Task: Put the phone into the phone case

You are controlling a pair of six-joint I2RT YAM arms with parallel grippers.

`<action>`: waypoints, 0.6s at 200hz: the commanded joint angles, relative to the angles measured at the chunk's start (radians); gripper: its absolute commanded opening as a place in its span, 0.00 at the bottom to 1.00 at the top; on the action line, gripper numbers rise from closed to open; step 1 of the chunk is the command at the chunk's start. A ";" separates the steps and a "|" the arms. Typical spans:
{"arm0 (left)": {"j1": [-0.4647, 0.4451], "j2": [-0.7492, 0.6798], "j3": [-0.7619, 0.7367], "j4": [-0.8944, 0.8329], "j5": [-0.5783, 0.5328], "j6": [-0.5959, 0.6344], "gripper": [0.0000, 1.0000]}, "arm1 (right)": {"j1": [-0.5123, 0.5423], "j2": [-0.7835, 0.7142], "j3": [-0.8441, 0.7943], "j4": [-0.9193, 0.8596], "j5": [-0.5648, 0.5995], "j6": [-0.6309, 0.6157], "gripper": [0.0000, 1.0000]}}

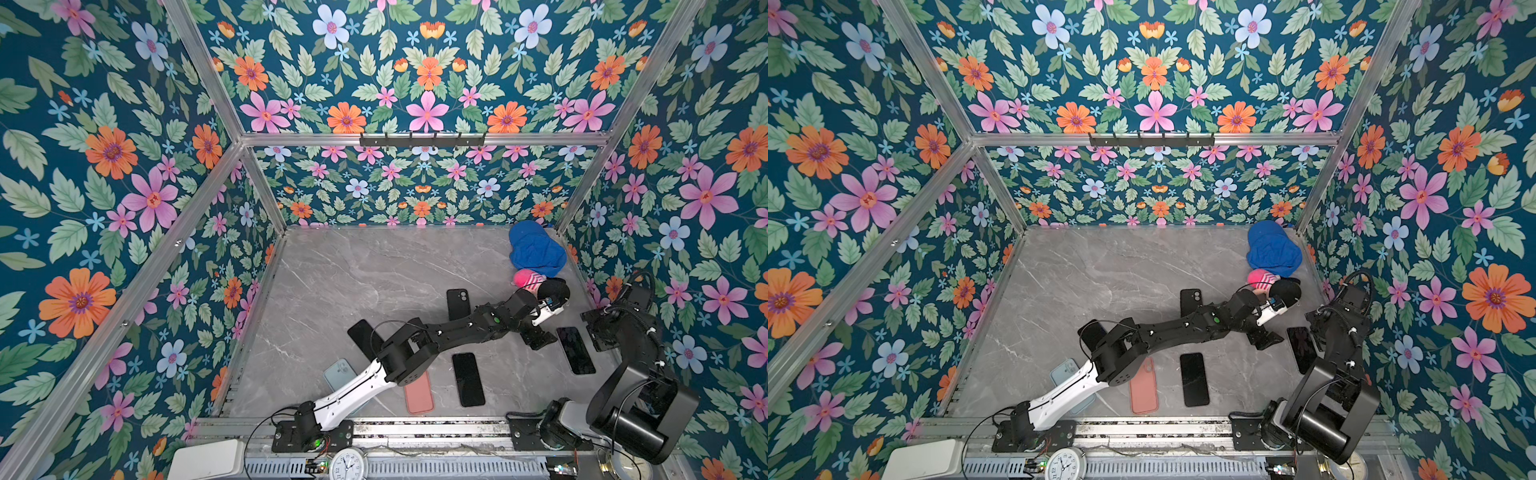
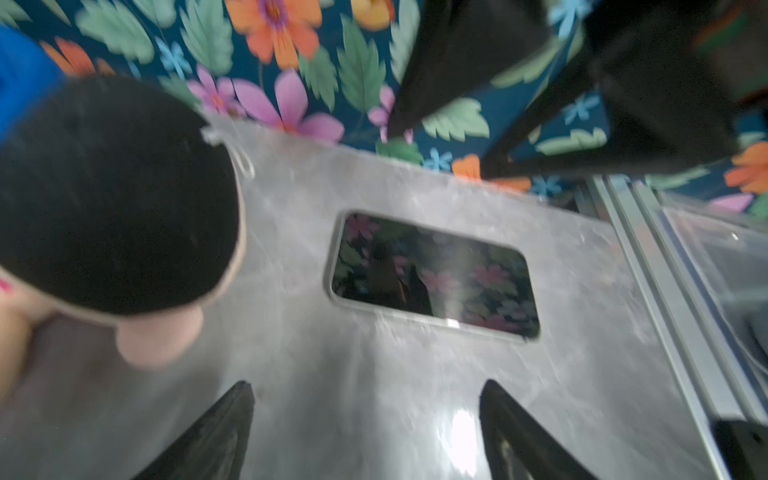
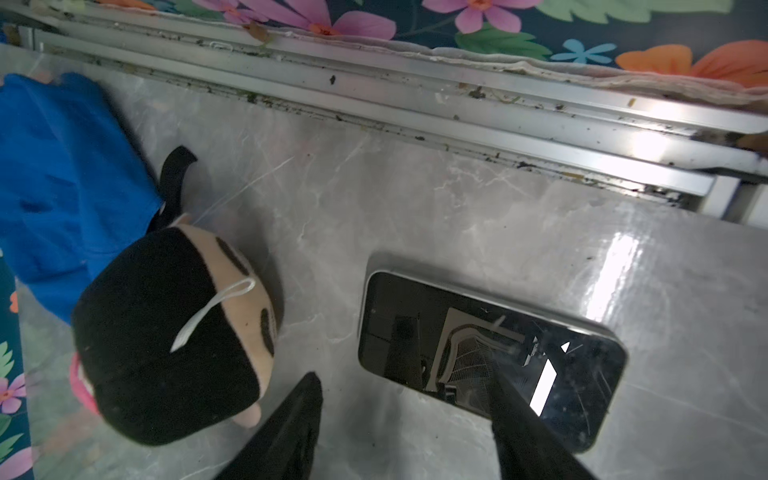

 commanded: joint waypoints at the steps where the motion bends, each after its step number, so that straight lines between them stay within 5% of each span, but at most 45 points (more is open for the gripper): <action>1: -0.020 0.035 0.055 0.079 -0.021 0.030 0.85 | -0.009 0.032 0.001 -0.029 -0.001 0.021 0.62; 66: -0.075 0.137 0.142 0.151 -0.152 0.076 0.77 | -0.011 0.091 0.047 -0.142 0.137 0.138 0.56; 120: -0.117 0.179 0.177 0.153 -0.200 0.117 0.77 | -0.008 0.134 0.084 -0.188 0.115 0.140 0.56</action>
